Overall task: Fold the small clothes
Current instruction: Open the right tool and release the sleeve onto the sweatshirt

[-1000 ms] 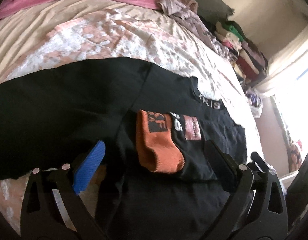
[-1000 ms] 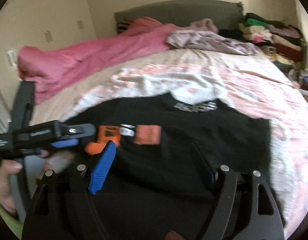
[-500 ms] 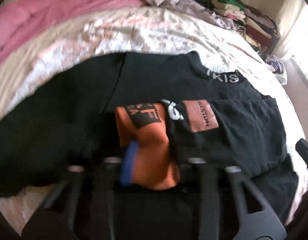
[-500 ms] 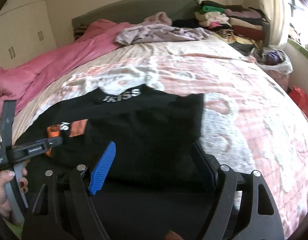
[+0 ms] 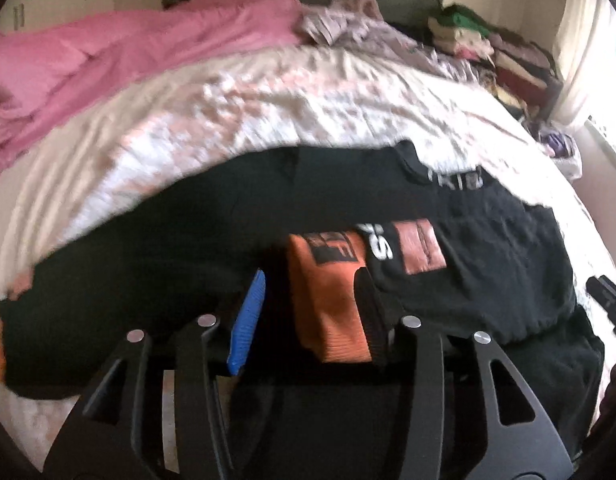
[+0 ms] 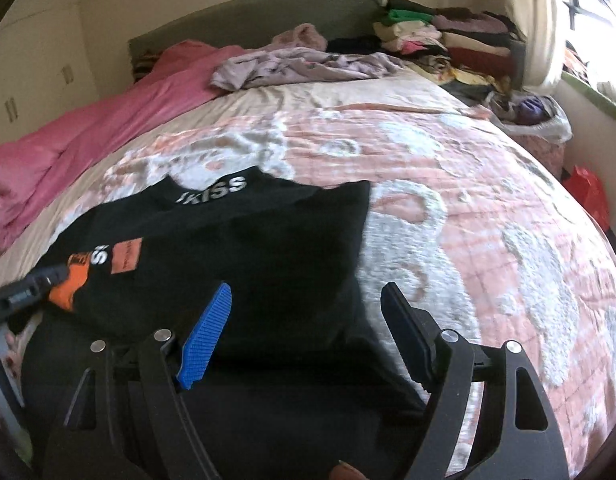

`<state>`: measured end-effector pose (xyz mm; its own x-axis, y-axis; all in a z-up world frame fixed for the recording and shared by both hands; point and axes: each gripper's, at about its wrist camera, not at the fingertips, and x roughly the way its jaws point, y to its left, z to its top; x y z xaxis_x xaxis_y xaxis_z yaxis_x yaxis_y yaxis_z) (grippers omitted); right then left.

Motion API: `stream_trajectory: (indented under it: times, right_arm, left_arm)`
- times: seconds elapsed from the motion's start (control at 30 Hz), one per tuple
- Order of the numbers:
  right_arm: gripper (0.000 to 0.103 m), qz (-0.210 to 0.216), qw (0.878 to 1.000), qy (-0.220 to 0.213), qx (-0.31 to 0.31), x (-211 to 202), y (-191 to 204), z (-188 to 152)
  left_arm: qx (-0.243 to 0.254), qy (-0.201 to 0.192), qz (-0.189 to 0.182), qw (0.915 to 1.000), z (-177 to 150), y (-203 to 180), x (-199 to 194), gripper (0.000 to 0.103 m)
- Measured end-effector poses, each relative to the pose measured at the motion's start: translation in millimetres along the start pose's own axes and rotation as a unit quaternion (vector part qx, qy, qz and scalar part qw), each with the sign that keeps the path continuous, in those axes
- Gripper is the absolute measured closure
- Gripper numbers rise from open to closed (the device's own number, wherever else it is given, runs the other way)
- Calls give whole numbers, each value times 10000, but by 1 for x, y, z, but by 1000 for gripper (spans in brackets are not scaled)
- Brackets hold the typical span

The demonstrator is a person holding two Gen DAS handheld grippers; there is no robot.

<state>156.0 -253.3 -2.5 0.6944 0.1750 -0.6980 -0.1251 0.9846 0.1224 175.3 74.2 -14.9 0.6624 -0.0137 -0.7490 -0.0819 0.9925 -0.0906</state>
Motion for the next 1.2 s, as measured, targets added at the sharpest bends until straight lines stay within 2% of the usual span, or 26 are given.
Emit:
stream_trajectory:
  times: [0.1,0.2,0.33,0.47,0.6,0.77,0.93,1.07,1.2]
  right_arm:
    - [27,98,9996,39,-262,4,18,-1]
    - [27,217,9988,113,-430,8,31,-3]
    - [27,220,9977,211,-613,13,37,-4]
    - [27,218,9965,329,-736,24,42,-2]
    - [27,276,9961,502,-670,36,42,-1]
    - [26,2,9921,1177,-422,69,31,-10]
    - [25,41,9933,1092,-384,64,34,-11]
    - [17,263,9954,887,-262,46,35,-10]
    - [11,338,9967,667,-307,27,42,-5]
  left_arm:
    - [12,-109,-166,9998,4,-4,-14,65]
    - [172,33,-514,9985,5,-22,-13,62]
    - [513,448,-507,9964,-4,-44,12,55]
    - [557,799,-331,9947,-20,-42,36,48]
    - [631,694,-311,9951,-27,-42,37,47]
    - [613,690,-325,9952,-27,-40,37,44]
    - [603,645,-281,9957,-26,-43,31,36]
    - [532,453,-331,9970,-25,-42,14,35]
    - [512,252,-296,9979,-23,-37,-5,28]
